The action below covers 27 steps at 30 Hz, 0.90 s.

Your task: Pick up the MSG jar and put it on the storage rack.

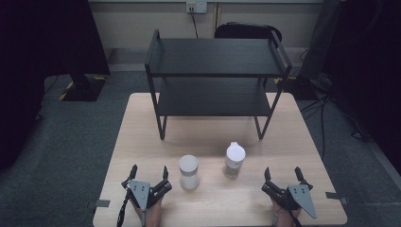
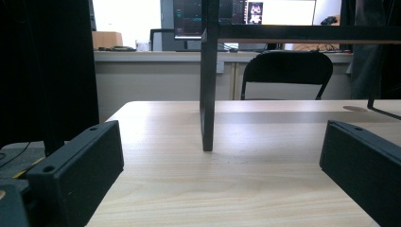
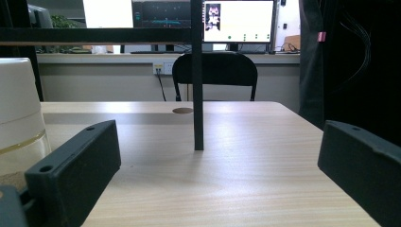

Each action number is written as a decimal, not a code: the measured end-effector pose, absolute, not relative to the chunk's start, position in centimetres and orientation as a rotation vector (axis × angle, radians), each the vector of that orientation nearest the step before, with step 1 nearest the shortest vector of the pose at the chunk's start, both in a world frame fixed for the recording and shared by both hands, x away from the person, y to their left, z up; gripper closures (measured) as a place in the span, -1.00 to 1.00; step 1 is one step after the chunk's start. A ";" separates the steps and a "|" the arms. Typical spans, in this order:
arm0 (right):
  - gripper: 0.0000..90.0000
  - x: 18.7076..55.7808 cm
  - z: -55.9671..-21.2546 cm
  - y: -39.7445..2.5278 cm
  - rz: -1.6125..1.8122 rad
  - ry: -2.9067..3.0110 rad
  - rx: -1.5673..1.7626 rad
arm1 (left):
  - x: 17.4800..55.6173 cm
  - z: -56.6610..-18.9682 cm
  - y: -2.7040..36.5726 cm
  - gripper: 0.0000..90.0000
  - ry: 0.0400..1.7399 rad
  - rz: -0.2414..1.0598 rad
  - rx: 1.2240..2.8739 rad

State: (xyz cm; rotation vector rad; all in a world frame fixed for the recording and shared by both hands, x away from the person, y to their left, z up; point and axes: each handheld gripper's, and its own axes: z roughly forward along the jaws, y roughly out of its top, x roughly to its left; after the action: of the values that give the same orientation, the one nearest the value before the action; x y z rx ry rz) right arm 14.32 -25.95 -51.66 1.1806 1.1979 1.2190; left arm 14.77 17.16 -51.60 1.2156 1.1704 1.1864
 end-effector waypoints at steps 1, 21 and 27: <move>-1.00 14.3 -51.6 -25.9 1.218 1.199 1.181 | 14.8 -51.6 17.2 -1.00 1.170 1.187 1.216; -1.00 14.3 -51.6 -26.0 1.220 1.204 1.181 | 14.8 -51.6 16.9 -1.00 1.180 1.196 1.211; -1.00 14.4 -51.6 -26.0 1.220 1.203 1.182 | 14.8 -51.3 16.8 -1.00 1.192 1.200 1.223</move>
State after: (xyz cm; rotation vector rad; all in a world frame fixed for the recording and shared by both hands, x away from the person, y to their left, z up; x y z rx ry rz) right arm 14.35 -26.02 -51.59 1.1818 1.2027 1.2204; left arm 14.81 16.76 -51.33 1.2226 1.1916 1.2003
